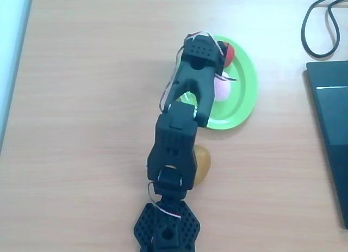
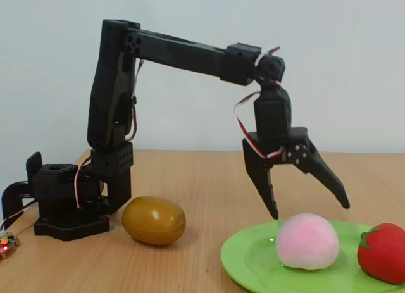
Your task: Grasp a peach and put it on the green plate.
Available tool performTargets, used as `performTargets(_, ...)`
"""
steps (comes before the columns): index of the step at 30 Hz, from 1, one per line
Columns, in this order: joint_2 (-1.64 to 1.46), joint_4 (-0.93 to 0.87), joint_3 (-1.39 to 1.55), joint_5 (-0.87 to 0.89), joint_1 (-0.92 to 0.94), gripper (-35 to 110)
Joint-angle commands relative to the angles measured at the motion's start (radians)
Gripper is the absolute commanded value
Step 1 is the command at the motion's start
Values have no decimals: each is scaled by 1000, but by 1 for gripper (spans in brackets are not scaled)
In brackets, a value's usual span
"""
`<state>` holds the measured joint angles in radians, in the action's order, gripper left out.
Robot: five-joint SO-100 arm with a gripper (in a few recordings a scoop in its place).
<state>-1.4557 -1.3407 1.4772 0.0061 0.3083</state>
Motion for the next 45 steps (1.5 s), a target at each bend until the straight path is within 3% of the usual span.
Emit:
performTargets(1,-135,3,60,3,-18,48)
performTargets(8,-391,206,324,38,-91,40)
performTargets(12,-509,255,388,97,-147,18)
performTargets(19,-698,279,437,175,-298,3)
performTargets(24,-870,403,595,158,-407,-8)
performTargets(29,-1100,540,833,97,-477,-8)
performTargets(45,-1562,577,1477,2,-457,-8)
